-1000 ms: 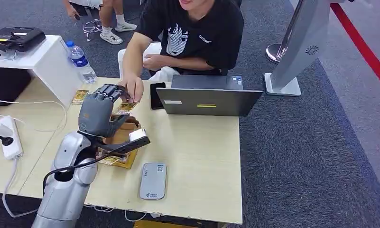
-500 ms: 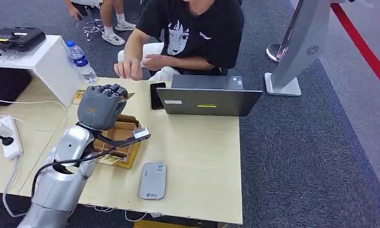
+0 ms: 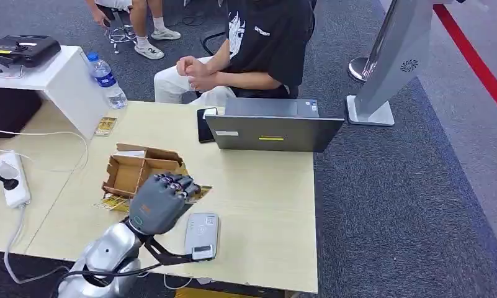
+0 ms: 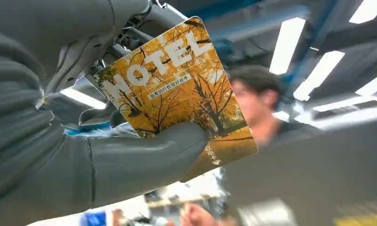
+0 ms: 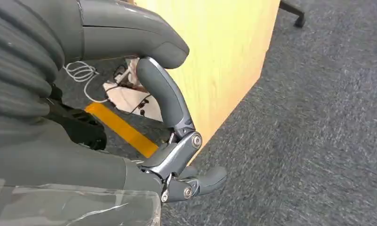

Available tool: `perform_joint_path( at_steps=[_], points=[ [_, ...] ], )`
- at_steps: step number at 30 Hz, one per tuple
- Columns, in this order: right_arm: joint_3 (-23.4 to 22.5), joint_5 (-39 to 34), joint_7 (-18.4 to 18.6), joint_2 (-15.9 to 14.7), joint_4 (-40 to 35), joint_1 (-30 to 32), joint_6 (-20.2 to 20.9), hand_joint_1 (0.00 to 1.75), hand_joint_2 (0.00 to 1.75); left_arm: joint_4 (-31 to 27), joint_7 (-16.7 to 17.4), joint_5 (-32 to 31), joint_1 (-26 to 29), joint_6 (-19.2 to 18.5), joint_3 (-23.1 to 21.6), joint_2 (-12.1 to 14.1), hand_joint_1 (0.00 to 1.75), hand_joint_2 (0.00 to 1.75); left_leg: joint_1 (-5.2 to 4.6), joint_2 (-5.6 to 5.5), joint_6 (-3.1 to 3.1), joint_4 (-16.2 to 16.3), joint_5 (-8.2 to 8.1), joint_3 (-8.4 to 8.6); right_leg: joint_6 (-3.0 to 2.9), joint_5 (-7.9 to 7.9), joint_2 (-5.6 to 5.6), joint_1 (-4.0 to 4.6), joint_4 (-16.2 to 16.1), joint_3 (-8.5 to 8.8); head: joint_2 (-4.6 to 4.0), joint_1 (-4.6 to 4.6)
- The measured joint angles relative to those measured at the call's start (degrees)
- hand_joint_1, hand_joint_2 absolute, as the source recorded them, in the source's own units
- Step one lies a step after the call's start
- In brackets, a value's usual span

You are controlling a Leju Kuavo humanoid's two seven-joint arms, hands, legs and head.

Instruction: Pass the card to the sensor for recognition and then transmit it.

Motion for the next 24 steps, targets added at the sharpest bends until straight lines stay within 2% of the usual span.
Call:
perform_joint_path(
  at_steps=[3,6,14,19,24],
  points=[
    [-0.7,0.4,0.1,0.0,-0.1,0.1,0.0,0.00,1.75,3.2,0.3,-0.7,1.8,0.9,-3.0,1.1,1.75,1.75,0.02,0.00,0.00,0.0,0.00,0.00,-0.01,0.01,-0.02,0.00,0.0,0.01,0.00,0.00],
    [-1.1,0.6,0.2,0.1,-0.2,0.1,0.0,0.00,1.75,5.8,0.9,-0.8,3.1,1.1,-4.2,1.9,1.75,1.75,0.02,-0.01,-0.01,0.0,0.02,0.02,-0.05,0.03,-0.03,0.01,0.0,0.01,0.00,0.00],
    [-1.7,1.1,0.2,0.2,-0.3,0.2,0.1,0.00,1.75,12.5,2.4,-1.7,3.8,0.6,-4.3,2.7,1.75,1.75,0.03,-0.04,-0.04,0.0,0.03,0.00,-0.05,0.03,-0.04,0.01,0.1,0.01,0.00,0.02],
    [-2.0,1.2,0.2,0.2,-0.3,0.2,0.5,0.00,1.75,14.7,3.5,-1.9,3.9,0.6,-4.3,2.8,1.75,1.75,0.02,-0.07,-0.04,0.0,0.03,-0.02,-0.05,0.03,-0.07,0.01,0.1,0.01,0.00,0.00],
    [-1.9,1.2,0.1,0.2,-0.6,0.2,1.0,0.00,1.75,16.8,4.3,-2.4,3.8,-1.0,-3.7,3.1,1.75,1.75,0.02,-0.07,-0.04,0.0,0.03,0.00,-0.05,0.03,-0.08,0.01,0.1,0.01,0.00,0.00]
  ],
)
